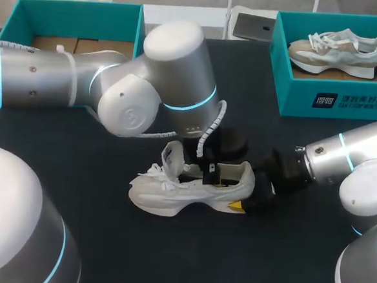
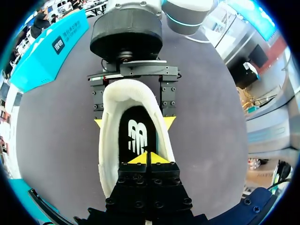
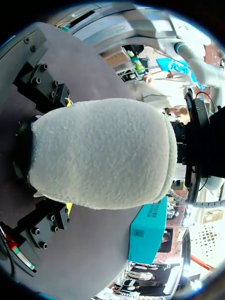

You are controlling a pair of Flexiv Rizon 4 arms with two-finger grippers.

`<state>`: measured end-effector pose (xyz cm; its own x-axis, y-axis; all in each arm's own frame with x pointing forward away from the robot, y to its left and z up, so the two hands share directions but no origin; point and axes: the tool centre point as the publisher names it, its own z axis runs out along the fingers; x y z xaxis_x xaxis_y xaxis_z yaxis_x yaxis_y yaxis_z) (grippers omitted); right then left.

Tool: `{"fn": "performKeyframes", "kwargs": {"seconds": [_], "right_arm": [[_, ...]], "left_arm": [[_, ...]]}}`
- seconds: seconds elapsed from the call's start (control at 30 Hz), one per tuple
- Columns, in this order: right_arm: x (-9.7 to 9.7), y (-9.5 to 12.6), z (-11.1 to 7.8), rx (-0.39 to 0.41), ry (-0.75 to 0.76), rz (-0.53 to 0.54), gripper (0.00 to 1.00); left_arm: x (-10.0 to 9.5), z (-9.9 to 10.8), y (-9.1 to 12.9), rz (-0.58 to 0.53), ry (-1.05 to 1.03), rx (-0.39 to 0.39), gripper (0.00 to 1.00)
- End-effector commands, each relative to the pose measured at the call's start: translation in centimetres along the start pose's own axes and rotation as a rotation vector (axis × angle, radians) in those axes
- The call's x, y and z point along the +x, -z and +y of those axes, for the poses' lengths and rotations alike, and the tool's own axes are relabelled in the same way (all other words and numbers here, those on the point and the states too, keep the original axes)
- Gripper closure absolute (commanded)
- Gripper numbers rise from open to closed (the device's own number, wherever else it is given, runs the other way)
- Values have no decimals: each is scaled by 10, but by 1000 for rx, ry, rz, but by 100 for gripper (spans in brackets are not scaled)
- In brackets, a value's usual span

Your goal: Take the shoe out of the shoebox, open the shoe tongue, remove and reinsert the insole, then place the shoe into the shoebox

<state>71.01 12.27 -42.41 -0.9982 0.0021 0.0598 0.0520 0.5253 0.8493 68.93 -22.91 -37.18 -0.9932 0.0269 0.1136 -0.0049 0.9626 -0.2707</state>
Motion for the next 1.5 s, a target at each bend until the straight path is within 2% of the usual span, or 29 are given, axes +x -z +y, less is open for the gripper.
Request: {"fn": "performKeyframes", "kwargs": {"seconds": [0.03,0.3,0.43,0.5,0.6,0.73,0.8,0.87,0.9,1.0,1.17,1.5], "right_arm": [[0,0,0,4,-1,-1,100],[0,0,0,4,-1,-1,100],[0,0,0,4,-1,-1,100],[0,0,0,4,-1,-1,100],[0,0,0,4,-1,-1,100],[0,0,0,4,-1,-1,100],[0,0,0,4,-1,-1,100],[0,0,0,4,-1,-1,100],[0,0,0,4,-1,-1,100],[0,0,0,4,-1,-1,100],[0,0,0,4,-1,-1,100],[0,0,0,4,-1,-1,100]], "left_arm": [[0,3,-7,8,-14,-5,100],[2,9,-11,32,-51,3,98],[1,12,-15,18,-53,-7,64],[1,14,-17,16,-60,-8,56],[0,15,-21,20,-68,-9,60],[-1,18,-30,11,-70,10,59],[-2,19,-35,-8,-75,-4,63],[-3,19,-41,-24,-73,-8,73],[-4,20,-44,-38,-68,-14,85],[-7,21,-52,-49,-60,-21,100],[-12,24,-54,-59,-53,-28,100],[-17,28,-23,-54,-44,-2,100]]}}
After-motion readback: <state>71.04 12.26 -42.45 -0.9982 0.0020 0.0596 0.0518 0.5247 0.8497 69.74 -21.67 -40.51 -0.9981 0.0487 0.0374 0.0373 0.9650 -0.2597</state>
